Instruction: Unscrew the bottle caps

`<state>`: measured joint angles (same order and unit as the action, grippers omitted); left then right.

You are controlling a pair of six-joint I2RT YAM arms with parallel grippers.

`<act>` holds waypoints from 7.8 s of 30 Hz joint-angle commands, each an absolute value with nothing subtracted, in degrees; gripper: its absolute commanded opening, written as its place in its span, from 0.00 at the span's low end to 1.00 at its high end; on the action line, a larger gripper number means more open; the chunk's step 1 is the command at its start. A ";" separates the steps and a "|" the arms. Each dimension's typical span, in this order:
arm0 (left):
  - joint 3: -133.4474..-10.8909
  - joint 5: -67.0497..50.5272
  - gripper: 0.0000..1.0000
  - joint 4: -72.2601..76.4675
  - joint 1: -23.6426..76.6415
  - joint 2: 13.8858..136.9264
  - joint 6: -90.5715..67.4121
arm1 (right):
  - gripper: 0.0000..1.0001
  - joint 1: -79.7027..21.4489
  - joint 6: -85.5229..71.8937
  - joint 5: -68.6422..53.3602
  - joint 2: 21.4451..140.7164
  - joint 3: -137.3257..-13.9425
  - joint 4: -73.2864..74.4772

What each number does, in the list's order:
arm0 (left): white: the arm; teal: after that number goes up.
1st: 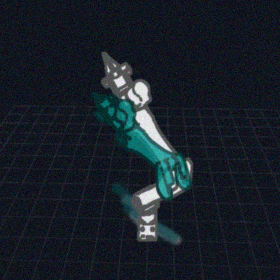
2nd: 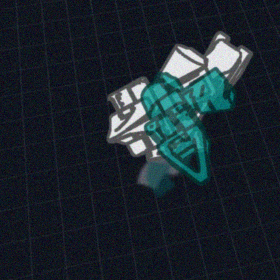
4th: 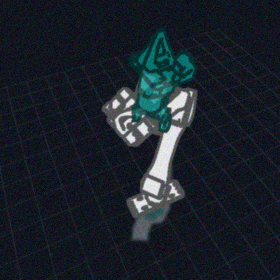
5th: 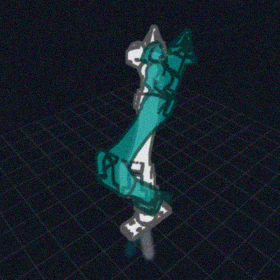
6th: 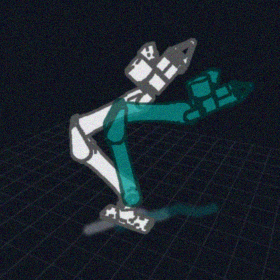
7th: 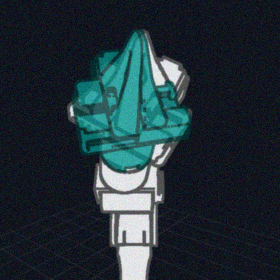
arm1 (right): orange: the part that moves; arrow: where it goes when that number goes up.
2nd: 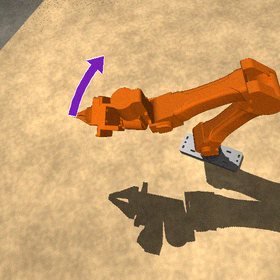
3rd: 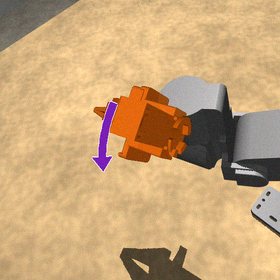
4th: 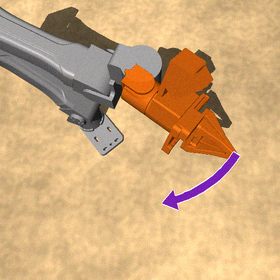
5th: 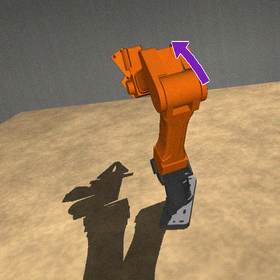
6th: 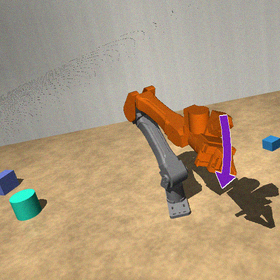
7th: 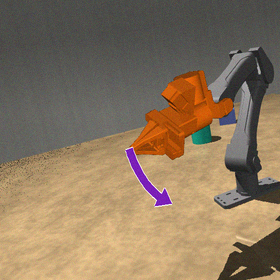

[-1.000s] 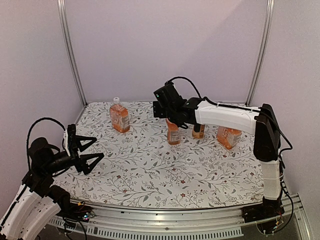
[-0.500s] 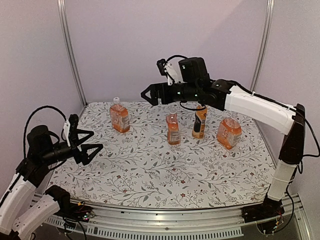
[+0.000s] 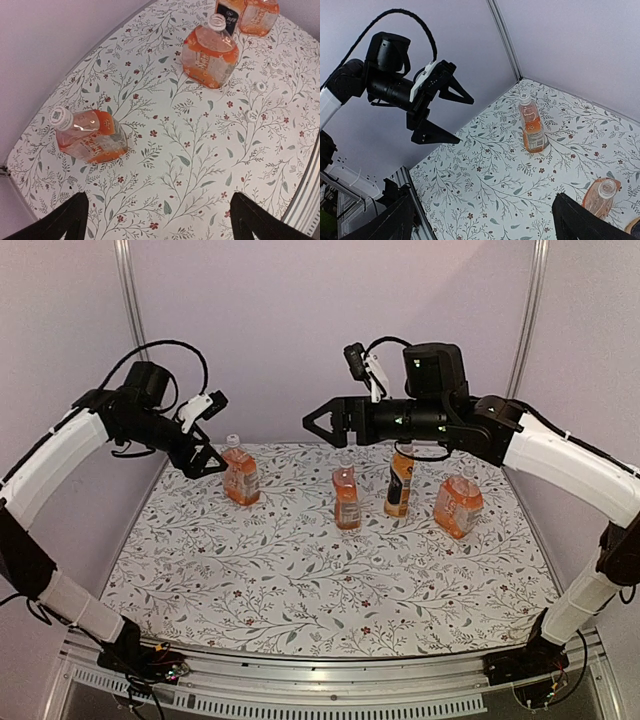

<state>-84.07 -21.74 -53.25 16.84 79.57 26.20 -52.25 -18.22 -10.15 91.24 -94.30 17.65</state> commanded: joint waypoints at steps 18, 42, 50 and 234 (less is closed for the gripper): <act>-96.84 -20.79 1.00 -24.05 10.82 107.43 21.61 | 0.98 -55.16 -21.59 -1.09 85.80 -88.87 26.54; -93.12 -25.39 0.72 -22.36 8.42 112.31 24.17 | 0.97 -55.37 -21.71 1.50 87.83 -91.49 29.66; -92.66 -28.04 0.41 -21.02 8.44 112.43 23.32 | 0.98 -55.43 -21.38 1.76 88.15 -91.58 29.99; -57.45 -31.36 0.84 -44.75 33.49 35.11 30.36 | 0.00 -77.94 0.93 -6.11 107.59 -117.23 16.04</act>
<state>-59.75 -24.05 -47.35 32.64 38.37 35.62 -78.91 7.88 2.09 113.51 -124.55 26.52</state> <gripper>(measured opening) 0.835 0.266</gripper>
